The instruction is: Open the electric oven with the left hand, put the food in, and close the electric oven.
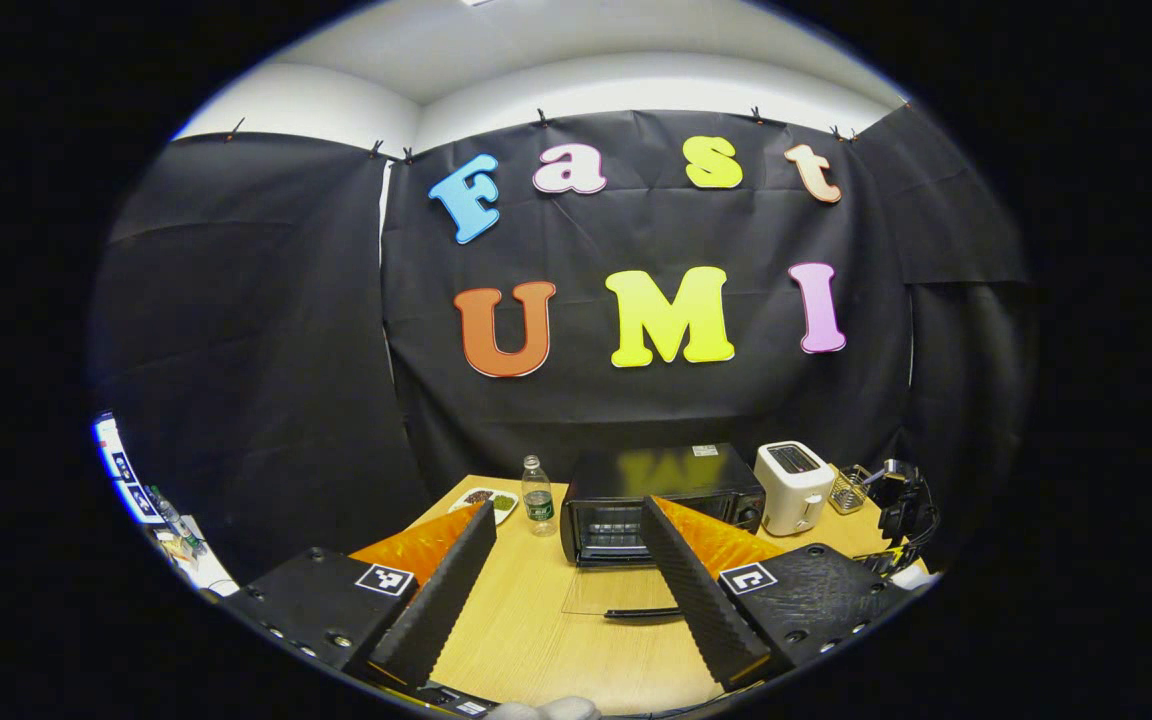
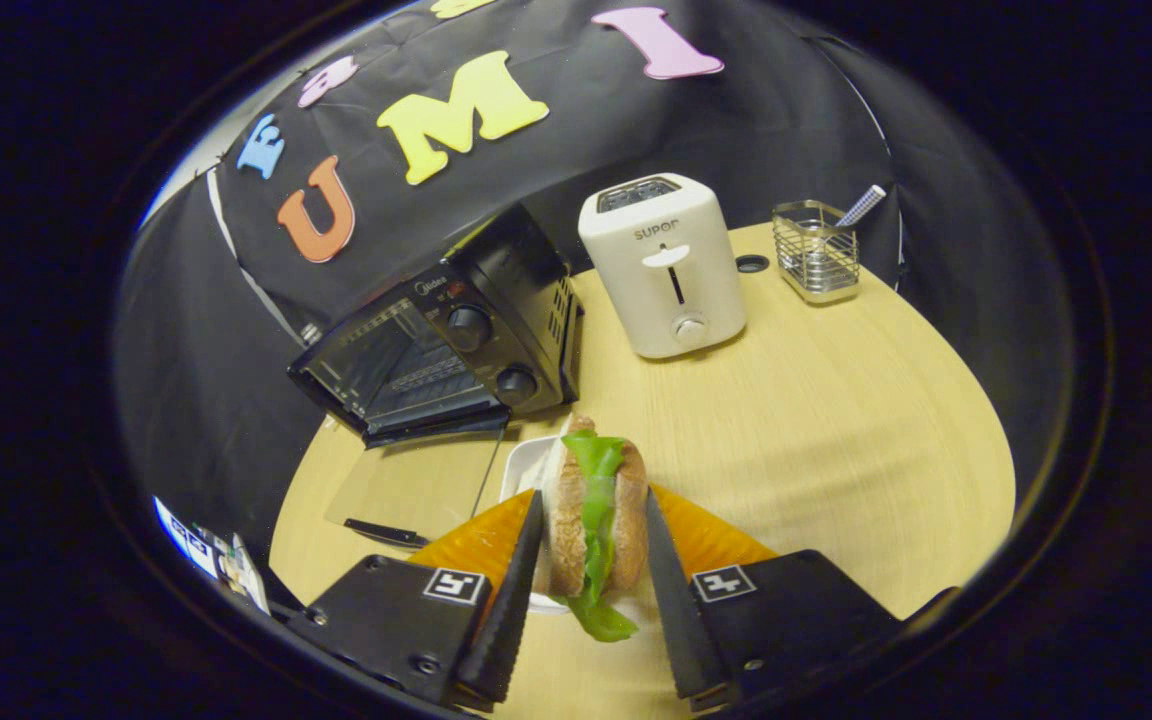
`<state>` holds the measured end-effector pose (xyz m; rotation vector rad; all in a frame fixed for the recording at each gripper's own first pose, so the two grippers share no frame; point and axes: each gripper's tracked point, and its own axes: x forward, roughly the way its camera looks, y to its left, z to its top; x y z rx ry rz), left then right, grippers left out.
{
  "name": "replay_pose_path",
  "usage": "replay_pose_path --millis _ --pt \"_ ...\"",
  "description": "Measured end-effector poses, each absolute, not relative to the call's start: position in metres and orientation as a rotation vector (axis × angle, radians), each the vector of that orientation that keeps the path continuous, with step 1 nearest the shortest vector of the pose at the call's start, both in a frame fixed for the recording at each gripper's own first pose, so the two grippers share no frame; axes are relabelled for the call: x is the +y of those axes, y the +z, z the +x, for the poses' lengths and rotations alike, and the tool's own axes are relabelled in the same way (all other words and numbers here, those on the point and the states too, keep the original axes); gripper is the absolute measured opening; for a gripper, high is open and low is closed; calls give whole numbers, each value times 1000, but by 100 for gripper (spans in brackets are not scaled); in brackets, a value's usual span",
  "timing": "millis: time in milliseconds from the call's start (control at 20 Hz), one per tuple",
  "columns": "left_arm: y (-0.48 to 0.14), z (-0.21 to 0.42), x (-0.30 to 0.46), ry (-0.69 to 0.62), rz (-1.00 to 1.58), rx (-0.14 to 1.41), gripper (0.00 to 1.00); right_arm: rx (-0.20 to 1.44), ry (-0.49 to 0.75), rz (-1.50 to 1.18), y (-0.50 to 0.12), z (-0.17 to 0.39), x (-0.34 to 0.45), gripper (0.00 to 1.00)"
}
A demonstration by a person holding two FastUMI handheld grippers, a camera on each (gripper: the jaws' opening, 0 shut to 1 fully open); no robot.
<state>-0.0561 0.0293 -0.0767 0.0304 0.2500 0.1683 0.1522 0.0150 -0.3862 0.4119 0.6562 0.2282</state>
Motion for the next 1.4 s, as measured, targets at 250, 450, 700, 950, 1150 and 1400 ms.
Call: replay_pose_path --millis 250,450,700,950,1150,1400 --pt "-81 -51 29 168 29 257 95 635 240 407 -366 153 20 38" --pt "-81 -54 29 154 29 258 95 561 256 395 -323 140 28 37" --pt "-83 -58 31 125 32 259 95 432 281 520 -258 132 58 36" --pt "-91 -68 33 94 56 284 95 317 278 711 -234 148 107 36" --pt "-98 -79 41 80 78 299 95 310 248 855 -254 164 155 36" --pt "-106 -92 55 80 115 313 95 277 181 977 -283 193 205 36"
